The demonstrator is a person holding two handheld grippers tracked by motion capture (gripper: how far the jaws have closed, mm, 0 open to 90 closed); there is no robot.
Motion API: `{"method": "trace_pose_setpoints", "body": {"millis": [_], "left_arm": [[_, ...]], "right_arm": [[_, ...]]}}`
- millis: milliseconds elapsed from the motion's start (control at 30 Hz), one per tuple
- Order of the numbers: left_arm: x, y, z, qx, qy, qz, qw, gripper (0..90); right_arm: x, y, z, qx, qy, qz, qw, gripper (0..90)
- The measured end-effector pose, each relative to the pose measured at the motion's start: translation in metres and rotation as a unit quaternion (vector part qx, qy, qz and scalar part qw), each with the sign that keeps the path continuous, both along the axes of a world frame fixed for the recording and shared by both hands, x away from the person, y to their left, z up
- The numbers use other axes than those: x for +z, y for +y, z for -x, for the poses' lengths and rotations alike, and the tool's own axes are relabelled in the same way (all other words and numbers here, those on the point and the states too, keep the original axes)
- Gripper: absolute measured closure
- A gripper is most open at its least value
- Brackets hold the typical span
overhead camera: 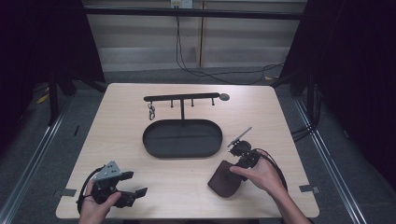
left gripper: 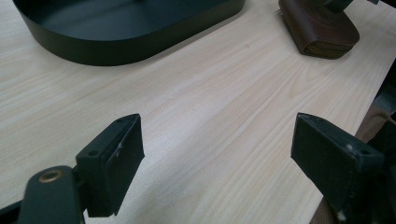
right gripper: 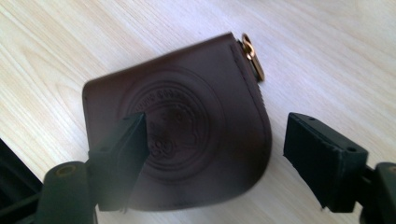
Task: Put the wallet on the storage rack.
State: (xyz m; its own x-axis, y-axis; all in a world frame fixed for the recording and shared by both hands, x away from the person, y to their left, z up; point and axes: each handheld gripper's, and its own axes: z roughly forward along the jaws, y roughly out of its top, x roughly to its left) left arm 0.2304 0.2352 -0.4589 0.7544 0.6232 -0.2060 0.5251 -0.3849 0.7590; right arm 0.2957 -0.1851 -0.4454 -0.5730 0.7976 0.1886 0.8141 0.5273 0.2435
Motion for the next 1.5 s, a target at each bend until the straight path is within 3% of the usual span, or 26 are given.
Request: {"method": "trace_pose_setpoints", "body": {"millis": [100,467,600,767,867,1067,1133,1233,1500], "left_arm": [[0.001,0.002,-0.001,0.004,0.003,0.008,1.0,16.9],[0.001,0.003,-0.001,0.001,0.0,0.006,1.0,16.9],[0.002,0.004,-0.001,0.003,-0.001,0.006,1.0,16.9],[0.002,0.004,-0.001,0.003,-0.002,0.008,1.0,16.9],[0.002,0.004,-0.002,0.003,-0.001,0.006,1.0,16.9],[0.002,0.005,-0.002,0.005,0.003,0.01,0.9999,16.9],[0.002,0.006,-0.002,0.006,0.003,0.01,0.9999,16.9],[0.002,0.006,-0.002,0.006,0.002,0.01,0.9999,16.9],[0.002,0.005,-0.002,0.002,0.004,0.008,1.0,16.9]], "right_arm": [[-0.005,0.006,-0.002,0.008,0.007,0.004,0.9999,23.8],[-0.012,0.01,-0.005,0.007,0.026,0.01,0.9996,23.5],[-0.012,0.01,-0.006,0.009,0.03,0.006,0.9995,24.3],[-0.016,0.007,-0.013,0.008,0.057,-0.008,0.9983,24.1],[-0.016,0.006,-0.014,0.01,0.059,-0.011,0.9982,24.3],[-0.019,0.003,-0.019,0.002,0.084,-0.026,0.9961,26.1],[-0.017,0.004,-0.019,0.005,0.081,-0.02,0.9965,28.8],[-0.011,0.001,-0.02,-0.002,0.075,-0.013,0.9971,40.2],[-0.005,-0.003,-0.019,-0.008,0.062,-0.015,0.998,50.9]]}}
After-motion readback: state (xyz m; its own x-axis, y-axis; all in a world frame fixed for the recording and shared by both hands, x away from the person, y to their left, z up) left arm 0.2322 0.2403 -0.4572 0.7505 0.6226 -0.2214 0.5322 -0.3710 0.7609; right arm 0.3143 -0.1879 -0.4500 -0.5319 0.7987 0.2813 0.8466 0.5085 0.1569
